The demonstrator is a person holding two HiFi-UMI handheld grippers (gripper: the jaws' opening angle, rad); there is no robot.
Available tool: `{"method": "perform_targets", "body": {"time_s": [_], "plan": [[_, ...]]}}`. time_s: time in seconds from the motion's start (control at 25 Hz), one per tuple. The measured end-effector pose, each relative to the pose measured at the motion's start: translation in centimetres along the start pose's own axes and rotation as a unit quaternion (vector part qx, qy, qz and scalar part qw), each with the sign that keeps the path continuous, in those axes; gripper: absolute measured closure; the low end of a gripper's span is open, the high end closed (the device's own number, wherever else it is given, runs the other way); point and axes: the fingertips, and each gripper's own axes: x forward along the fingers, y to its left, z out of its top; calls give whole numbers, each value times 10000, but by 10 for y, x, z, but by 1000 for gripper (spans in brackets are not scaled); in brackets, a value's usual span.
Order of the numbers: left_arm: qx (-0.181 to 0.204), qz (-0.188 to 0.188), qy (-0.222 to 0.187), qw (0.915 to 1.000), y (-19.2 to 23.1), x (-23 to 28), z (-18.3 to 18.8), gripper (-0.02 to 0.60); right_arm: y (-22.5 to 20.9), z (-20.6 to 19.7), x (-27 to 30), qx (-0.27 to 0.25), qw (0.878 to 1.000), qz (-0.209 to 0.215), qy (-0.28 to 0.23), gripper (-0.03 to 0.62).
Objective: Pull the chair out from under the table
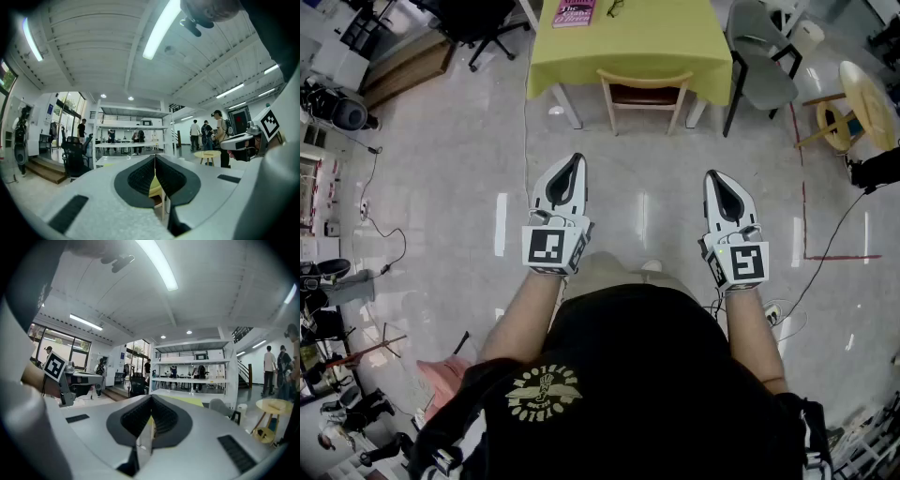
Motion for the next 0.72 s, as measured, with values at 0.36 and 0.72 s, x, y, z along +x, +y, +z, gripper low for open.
{"method": "perform_targets", "body": {"time_s": [0.36,0.72], "plan": [[39,81,-27,10000,-3,18,5,571,-18,2,8,76,9999,76,-50,583],[43,-212,91,9997,20,55,-11,571,-28,0,46,35,9999,-114,13,583]]}}
